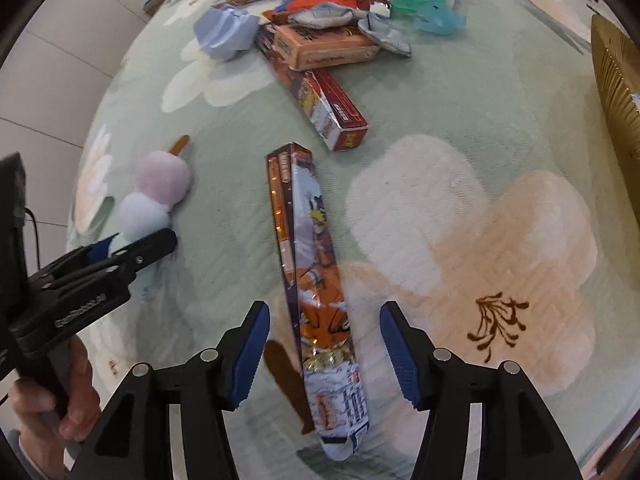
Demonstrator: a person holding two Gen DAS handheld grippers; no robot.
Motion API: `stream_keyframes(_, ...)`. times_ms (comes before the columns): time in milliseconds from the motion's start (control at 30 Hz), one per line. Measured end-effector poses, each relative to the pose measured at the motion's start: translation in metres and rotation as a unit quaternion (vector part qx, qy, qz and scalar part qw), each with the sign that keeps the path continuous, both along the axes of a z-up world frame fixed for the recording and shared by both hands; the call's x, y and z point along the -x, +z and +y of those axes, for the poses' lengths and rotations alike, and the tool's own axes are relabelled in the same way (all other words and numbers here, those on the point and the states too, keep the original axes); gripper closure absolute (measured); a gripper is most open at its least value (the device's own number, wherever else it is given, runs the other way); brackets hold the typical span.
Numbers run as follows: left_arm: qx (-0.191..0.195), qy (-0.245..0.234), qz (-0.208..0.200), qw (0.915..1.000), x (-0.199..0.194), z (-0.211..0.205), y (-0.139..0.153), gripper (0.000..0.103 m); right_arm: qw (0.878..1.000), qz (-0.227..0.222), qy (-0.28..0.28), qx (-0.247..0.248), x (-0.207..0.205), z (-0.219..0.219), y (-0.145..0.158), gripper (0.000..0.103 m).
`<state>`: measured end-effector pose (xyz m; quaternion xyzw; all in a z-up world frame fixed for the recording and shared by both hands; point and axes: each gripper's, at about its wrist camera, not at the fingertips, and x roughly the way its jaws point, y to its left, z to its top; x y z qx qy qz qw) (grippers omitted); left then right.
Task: Organize objects
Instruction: 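Carry the plush and candy stick onto the golden plate and release both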
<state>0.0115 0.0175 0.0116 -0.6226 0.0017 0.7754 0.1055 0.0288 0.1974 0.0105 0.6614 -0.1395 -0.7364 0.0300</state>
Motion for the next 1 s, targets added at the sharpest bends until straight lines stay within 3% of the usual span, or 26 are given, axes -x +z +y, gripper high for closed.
stream_keyframes(67, 0.022, -0.008, 0.01, 0.9997, -0.002, 0.007, 0.001, 0.047, 1.0, 0.006, 0.003, -0.016, 0.0, -0.002, 0.002, 0.058)
stream_keyframes(100, 0.021, -0.009, 0.013, 0.9997, -0.003, 0.008, 0.004, 0.061, 1.0, 0.012, 0.008, -0.018, -0.007, 0.002, 0.005, 0.075)
stream_keyframes(133, 0.018, -0.006, 0.012, 0.9997, -0.004, 0.008, 0.006, 0.061, 1.0, 0.016, 0.014, -0.012, -0.013, 0.009, 0.006, 0.084)
stream_keyframes(167, 0.015, -0.001, 0.013, 0.9998, -0.005, 0.007, 0.008, 0.062, 1.0, 0.019, 0.016, 0.001, -0.015, 0.012, 0.008, 0.087)
stream_keyframes(367, -0.053, 0.006, 0.023, 0.9983, -0.013, 0.016, 0.056, 0.062, 0.995, 0.027, -0.012, 0.094, -0.034, 0.04, 0.03, 0.087)
stream_keyframes(500, -0.075, -0.022, 0.053, 0.9955, -0.015, 0.054, 0.097, 0.062, 0.993, 0.053, -0.03, 0.097, -0.048, 0.074, 0.064, 0.087)
stream_keyframes(600, -0.113, -0.045, 0.063, 0.9906, -0.009, 0.094, 0.119, 0.062, 0.99, 0.073, -0.062, 0.101, -0.049, 0.094, 0.086, 0.087)
stream_keyframes(667, -0.128, -0.063, 0.073, 0.9871, -0.008, 0.119, 0.131, 0.062, 0.987, 0.09, -0.086, 0.097, -0.048, 0.108, 0.098, 0.087)
stream_keyframes(833, -0.183, -0.103, 0.092, 0.9733, 0.003, 0.206, 0.156, 0.062, 0.979, 0.137, -0.141, 0.049, -0.062, 0.191, 0.141, 0.087)
stream_keyframes(1000, -0.215, -0.144, 0.1, 0.9607, 0.012, 0.282, 0.169, 0.062, 0.961, 0.166, -0.223, -0.004, -0.07, 0.277, 0.167, 0.087)
